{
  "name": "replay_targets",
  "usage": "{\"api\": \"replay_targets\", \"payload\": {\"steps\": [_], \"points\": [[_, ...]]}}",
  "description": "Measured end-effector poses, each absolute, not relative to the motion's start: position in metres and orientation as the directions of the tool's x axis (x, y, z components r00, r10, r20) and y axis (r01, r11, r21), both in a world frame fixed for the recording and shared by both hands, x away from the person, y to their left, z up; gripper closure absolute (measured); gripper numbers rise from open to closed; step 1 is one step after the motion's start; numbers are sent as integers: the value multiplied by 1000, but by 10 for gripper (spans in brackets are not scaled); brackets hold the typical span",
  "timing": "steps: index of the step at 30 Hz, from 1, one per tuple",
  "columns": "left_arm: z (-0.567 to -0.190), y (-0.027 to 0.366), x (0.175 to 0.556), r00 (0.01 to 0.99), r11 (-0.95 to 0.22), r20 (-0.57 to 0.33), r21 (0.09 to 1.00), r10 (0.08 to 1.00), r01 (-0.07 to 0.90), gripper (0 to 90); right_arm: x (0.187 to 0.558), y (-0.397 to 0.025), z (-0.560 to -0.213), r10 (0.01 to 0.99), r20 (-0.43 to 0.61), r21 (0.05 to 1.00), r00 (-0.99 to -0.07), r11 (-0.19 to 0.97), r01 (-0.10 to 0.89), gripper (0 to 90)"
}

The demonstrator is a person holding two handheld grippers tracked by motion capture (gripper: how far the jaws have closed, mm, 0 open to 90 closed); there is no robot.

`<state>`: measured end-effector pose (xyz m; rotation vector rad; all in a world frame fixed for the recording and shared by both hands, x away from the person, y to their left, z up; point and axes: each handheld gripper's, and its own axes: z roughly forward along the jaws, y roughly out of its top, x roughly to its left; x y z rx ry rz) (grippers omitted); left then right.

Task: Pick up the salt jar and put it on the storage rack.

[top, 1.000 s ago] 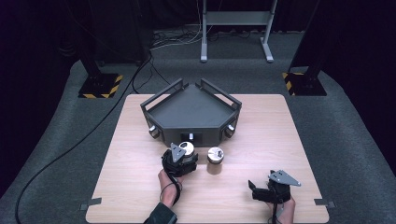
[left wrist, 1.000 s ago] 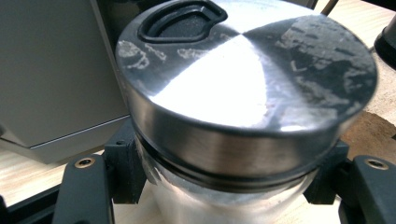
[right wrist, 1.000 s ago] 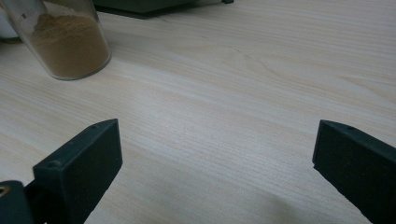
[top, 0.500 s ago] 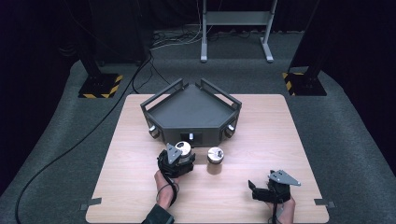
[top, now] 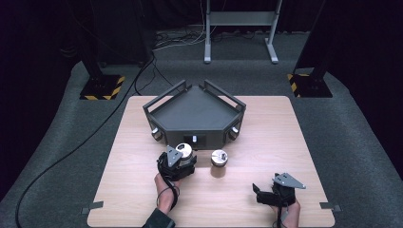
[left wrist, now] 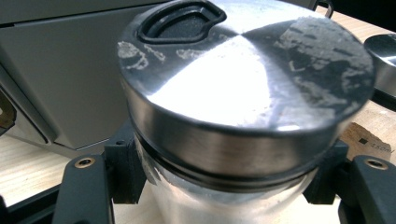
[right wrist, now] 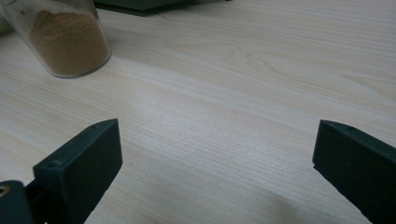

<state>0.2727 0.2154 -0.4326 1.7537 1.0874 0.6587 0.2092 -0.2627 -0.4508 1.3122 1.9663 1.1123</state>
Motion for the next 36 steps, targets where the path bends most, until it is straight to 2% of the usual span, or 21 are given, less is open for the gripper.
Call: {"api": "replay_targets", "payload": {"steps": [36], "points": [[-415,230,269,427,-145,-22,924,904,354,313,210,-262,-450,918,14,847,-396,200,493,5]]}}
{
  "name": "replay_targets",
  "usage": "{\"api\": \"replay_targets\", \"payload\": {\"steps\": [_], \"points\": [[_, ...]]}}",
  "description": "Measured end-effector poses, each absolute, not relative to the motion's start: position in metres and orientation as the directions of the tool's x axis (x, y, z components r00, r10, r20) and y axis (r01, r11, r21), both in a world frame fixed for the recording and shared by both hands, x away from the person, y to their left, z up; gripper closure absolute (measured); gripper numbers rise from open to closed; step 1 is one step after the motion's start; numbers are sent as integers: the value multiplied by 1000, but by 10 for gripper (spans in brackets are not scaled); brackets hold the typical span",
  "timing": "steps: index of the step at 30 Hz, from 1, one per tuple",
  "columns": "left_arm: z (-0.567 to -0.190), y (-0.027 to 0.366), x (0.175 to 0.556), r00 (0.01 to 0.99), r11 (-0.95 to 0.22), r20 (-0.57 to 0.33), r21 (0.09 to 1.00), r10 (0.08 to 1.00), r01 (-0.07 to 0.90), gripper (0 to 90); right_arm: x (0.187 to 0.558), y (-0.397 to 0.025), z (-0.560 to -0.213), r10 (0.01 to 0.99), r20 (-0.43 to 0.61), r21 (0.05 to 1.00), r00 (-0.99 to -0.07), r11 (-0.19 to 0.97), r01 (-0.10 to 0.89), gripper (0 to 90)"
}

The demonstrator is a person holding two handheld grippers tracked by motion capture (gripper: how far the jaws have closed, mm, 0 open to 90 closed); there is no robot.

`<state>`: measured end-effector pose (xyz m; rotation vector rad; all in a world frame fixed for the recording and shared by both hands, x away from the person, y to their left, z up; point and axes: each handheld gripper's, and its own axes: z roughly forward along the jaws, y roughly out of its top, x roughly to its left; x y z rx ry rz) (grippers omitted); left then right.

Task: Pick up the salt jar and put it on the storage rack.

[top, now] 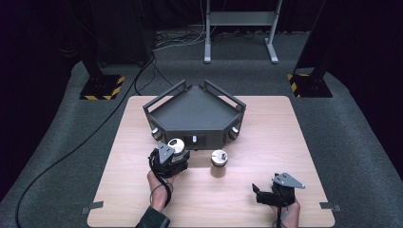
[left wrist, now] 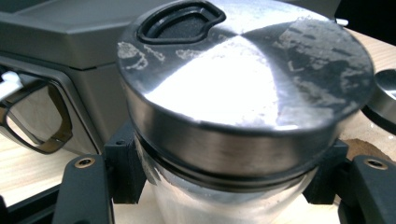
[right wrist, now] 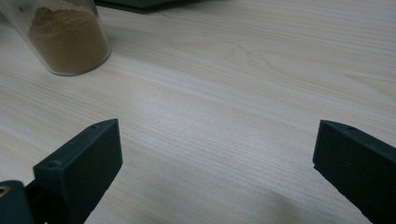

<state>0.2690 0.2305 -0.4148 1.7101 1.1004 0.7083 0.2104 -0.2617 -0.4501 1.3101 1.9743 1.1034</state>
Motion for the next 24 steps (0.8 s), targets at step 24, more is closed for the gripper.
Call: {"api": "replay_targets", "payload": {"steps": [24], "points": [[-398,236,271,422,-152,4,936,907,319,313,211,-261,-450,918,12,846,-396,202,494,5]]}}
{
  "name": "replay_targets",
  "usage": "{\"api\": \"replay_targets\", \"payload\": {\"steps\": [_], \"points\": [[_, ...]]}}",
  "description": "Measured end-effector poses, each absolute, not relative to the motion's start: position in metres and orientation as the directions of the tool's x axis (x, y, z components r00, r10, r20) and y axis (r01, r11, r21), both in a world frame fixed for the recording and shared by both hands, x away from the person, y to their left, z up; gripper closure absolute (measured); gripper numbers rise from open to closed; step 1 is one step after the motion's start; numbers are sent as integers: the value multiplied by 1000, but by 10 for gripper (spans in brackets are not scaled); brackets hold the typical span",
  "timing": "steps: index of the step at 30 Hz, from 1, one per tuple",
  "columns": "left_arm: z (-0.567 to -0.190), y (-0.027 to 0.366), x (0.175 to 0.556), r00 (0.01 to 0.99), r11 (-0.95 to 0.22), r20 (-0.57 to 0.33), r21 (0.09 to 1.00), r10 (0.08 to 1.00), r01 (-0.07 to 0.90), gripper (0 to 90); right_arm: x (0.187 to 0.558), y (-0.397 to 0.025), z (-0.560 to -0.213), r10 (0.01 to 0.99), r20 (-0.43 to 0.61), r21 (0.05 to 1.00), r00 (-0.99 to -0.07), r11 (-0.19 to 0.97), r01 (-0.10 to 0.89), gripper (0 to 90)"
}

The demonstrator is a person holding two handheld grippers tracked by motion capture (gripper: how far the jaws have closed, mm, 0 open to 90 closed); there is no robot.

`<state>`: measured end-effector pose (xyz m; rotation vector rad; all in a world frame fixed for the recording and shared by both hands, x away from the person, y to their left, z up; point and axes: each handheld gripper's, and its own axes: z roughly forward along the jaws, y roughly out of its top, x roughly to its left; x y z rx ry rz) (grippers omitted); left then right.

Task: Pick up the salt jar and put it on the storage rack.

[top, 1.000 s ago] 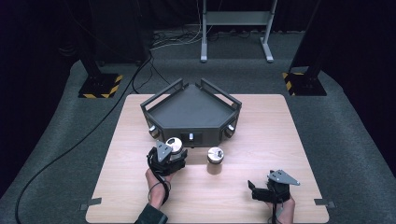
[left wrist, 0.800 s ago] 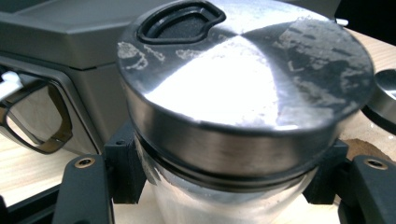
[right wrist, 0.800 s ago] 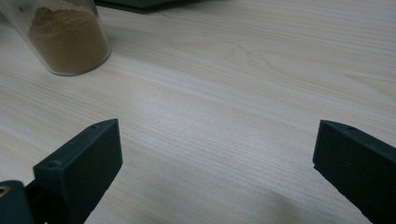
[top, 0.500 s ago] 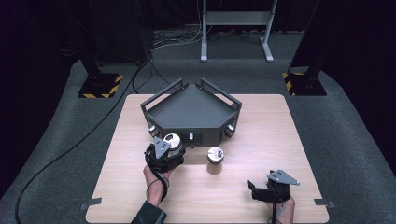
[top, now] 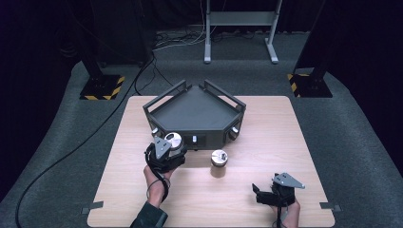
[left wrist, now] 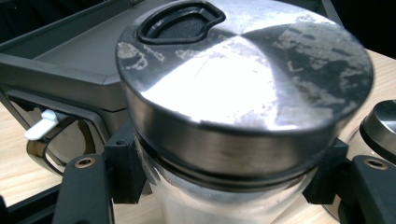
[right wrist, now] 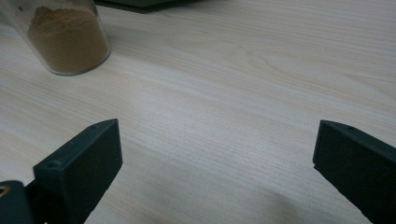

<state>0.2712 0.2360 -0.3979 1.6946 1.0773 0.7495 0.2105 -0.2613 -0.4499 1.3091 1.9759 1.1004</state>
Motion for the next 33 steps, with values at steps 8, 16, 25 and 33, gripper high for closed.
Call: {"api": "replay_targets", "payload": {"steps": [8,16,25,33], "points": [[-393,239,270,417,-150,9,941,909,305,313,211,-261,-450,919,9,845,-395,204,495,5],[-390,241,271,414,-146,10,943,910,298,313,211,-260,-449,918,6,843,-396,208,495,5],[-383,242,270,414,-148,20,948,910,280,313,211,-260,-449,918,3,842,-397,212,496,5],[-376,243,272,417,-148,22,951,909,273,313,211,-260,-449,918,2,842,-398,213,496,5]]}}
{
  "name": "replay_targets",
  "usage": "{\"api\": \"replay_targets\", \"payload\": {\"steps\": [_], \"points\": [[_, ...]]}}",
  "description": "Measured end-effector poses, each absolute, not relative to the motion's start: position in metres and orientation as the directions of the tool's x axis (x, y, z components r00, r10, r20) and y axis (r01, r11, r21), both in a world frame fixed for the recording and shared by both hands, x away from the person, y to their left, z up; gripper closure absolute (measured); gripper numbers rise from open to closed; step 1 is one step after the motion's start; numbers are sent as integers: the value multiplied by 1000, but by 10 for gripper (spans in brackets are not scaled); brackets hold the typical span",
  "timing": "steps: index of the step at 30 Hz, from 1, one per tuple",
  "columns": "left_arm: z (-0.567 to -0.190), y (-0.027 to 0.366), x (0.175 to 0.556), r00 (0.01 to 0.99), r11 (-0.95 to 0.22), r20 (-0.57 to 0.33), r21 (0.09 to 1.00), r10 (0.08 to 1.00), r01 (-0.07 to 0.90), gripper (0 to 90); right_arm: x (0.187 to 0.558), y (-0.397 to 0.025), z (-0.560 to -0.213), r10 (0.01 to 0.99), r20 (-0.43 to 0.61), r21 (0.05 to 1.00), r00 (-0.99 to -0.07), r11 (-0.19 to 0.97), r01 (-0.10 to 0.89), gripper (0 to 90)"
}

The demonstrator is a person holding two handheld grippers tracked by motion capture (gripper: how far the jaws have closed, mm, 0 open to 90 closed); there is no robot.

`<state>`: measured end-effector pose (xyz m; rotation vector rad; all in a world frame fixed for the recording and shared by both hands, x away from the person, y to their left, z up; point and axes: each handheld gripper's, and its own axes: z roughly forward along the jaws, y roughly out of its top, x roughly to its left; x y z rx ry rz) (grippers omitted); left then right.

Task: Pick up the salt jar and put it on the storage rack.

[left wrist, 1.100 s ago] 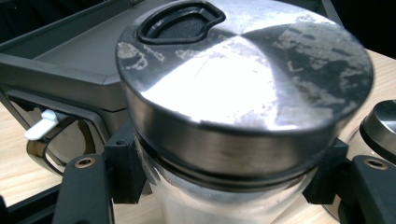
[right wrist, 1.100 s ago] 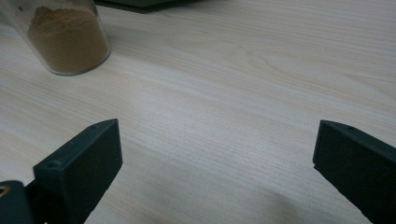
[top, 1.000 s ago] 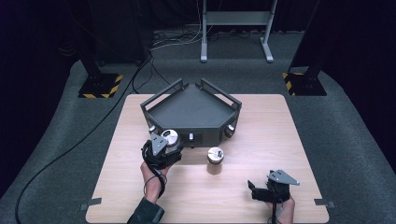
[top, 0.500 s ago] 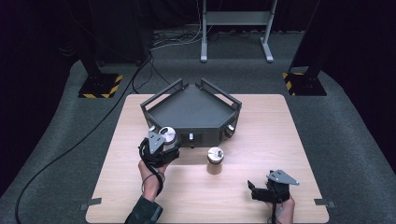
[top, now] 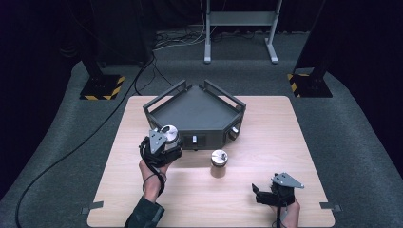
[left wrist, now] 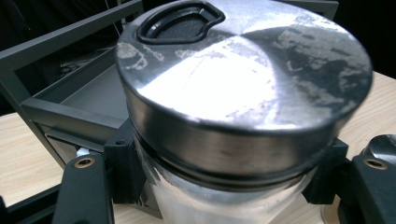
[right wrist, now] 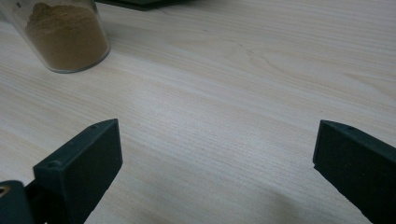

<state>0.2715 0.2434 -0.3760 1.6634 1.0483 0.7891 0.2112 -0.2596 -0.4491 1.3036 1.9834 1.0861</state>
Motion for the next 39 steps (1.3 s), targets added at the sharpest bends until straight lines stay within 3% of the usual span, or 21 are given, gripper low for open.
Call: {"api": "replay_targets", "payload": {"steps": [39], "points": [[-353,242,281,412,-164,52,956,910,242,313,212,-259,-448,916,-1,838,-400,219,499,6]]}}
